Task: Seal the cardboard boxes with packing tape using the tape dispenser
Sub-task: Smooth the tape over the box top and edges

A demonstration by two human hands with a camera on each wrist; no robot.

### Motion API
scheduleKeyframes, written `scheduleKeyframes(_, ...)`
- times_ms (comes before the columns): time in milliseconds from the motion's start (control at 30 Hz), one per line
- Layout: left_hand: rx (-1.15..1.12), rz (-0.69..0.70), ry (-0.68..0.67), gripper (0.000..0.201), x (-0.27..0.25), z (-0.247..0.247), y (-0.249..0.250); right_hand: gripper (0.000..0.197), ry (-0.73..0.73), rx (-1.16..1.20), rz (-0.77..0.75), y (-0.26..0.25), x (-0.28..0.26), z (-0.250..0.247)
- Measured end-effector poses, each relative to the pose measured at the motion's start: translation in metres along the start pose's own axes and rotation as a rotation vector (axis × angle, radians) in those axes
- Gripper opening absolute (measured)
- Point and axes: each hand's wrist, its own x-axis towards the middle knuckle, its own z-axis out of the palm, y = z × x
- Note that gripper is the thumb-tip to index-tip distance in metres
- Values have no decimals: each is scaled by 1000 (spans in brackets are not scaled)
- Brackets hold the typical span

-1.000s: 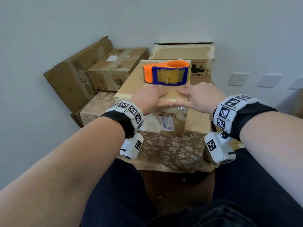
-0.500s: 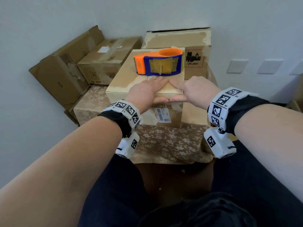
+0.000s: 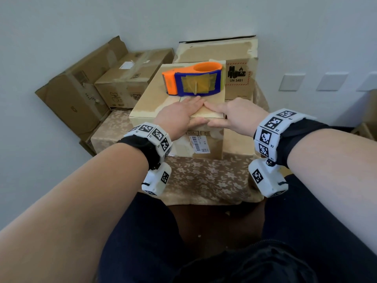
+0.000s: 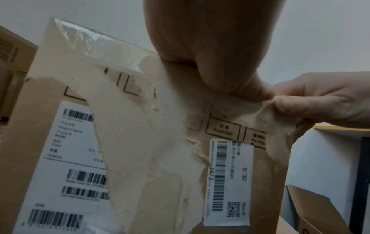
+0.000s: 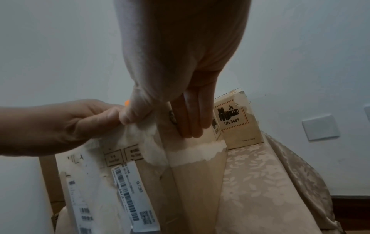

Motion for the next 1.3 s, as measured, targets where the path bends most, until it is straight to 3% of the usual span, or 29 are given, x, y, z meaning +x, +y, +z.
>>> scheduleKeyframes(267,37,13,-128,75,-1,-13,3,70,-102,-42,36,-9,-2,-10)
scheduleKeyframes(400,103,13,-89,74,-6,-7,-5,61,-90,-97,55,-17,-7,-15)
scheduleKeyframes(600,112,37,-134,69,-10,-12,-22,58,-185,-196,98,-30,-3,-28)
scheduleKeyframes(733,111,-8,-174,67,-19,-17,-37,57,-266,-183,107,-37,-3,-41)
scheduleKeyframes(1033,156,-82,-242,63,-29,-36,-44,53,-301,-159,124,-47,-3,-50)
scheduleKeyframes(1300,195,-253,-362,61,-43,-53,-69,53,-328,-203,133,-53,0,-54)
